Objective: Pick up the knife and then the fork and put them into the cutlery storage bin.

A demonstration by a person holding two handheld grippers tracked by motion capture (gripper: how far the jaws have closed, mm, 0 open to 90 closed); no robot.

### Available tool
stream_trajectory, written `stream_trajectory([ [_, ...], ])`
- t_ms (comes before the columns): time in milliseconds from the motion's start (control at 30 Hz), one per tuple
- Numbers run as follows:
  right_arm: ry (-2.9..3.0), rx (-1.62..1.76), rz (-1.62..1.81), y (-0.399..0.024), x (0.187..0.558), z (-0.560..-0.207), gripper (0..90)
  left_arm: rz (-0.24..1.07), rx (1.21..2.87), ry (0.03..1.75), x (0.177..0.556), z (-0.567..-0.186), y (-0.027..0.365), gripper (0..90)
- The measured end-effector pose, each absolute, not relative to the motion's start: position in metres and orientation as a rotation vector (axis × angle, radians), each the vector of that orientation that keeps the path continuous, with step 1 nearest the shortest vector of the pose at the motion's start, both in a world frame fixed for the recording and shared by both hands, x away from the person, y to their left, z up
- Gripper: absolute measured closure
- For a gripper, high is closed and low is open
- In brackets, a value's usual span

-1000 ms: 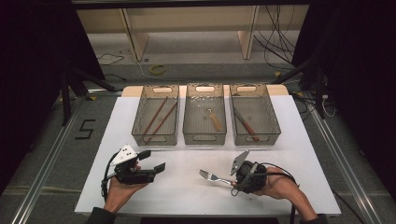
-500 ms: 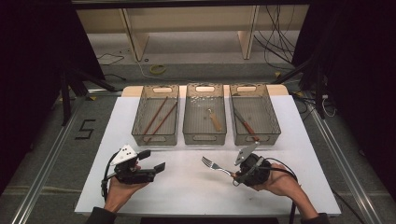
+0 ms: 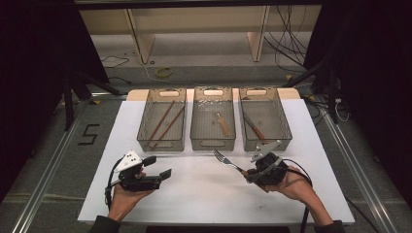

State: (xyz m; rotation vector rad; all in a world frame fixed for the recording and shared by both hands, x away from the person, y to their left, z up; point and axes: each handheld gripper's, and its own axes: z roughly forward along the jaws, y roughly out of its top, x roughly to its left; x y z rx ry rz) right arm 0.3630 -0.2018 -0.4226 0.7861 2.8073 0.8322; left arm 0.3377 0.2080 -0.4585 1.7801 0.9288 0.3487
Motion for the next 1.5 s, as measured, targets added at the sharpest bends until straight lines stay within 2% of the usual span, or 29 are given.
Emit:
stream_trajectory([
  [600,2.67,0.865,0.971,-0.211,0.381,-0.396,77.6,0.344,1.784,0.928,0.338,-0.46,0.207,17.4],
  [900,2.548,0.941,1.057,-0.226,0.399,-0.376,77.6,0.342,1.779,0.934,0.339,-0.46,0.207,17.4],
  [1500,2.433,1.063,1.053,-0.244,0.438,-0.361,77.7,0.339,1.775,0.937,0.34,-0.46,0.207,17.4],
])
